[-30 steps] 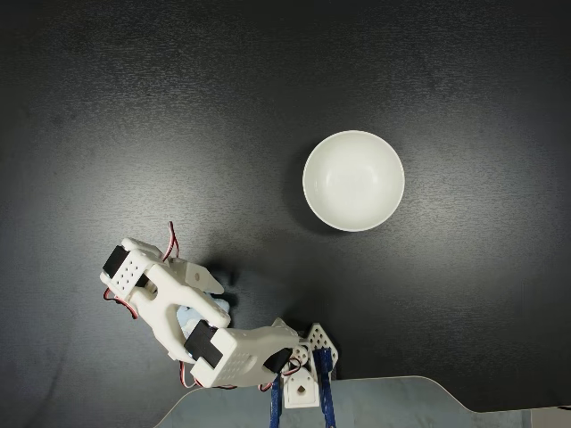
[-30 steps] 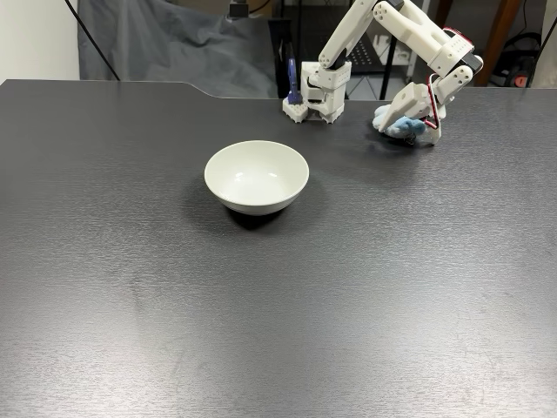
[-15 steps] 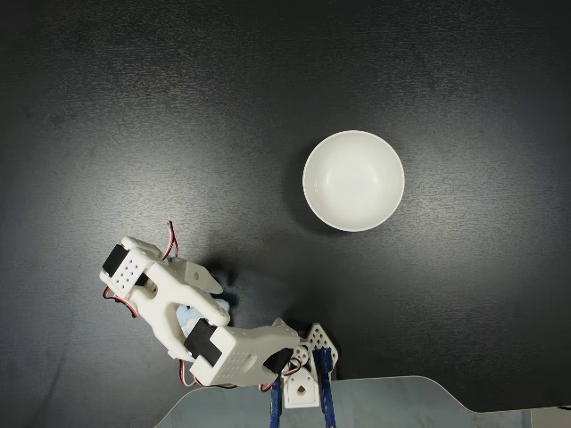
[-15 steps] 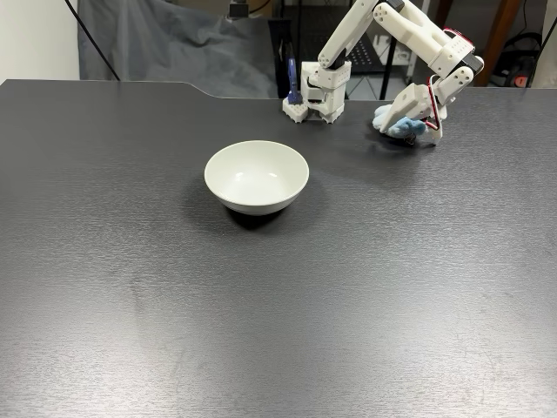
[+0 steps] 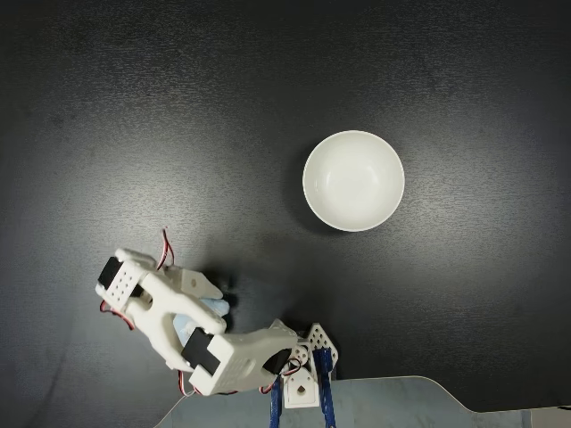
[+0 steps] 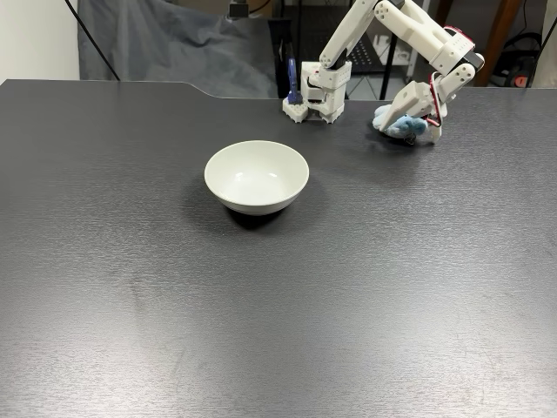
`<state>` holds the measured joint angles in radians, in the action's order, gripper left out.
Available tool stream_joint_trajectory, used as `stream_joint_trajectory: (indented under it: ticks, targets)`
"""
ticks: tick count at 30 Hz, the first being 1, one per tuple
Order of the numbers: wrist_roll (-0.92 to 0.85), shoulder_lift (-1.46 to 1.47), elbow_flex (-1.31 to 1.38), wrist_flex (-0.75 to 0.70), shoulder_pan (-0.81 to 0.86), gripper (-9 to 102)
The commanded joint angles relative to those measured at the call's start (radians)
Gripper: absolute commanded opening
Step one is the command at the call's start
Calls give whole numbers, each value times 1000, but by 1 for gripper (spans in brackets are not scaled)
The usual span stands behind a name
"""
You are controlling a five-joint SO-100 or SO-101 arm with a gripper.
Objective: Grasp a skyblue doll and put it in the white bowl.
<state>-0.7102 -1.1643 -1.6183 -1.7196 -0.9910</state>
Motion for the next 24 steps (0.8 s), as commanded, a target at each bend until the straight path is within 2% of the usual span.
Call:
stream_joint_trajectory:
  ticks: [1,24]
  targets:
    - [-43,-83,-55,-49,-103,58]
    - [-51,-71,-77,-48,-115,58]
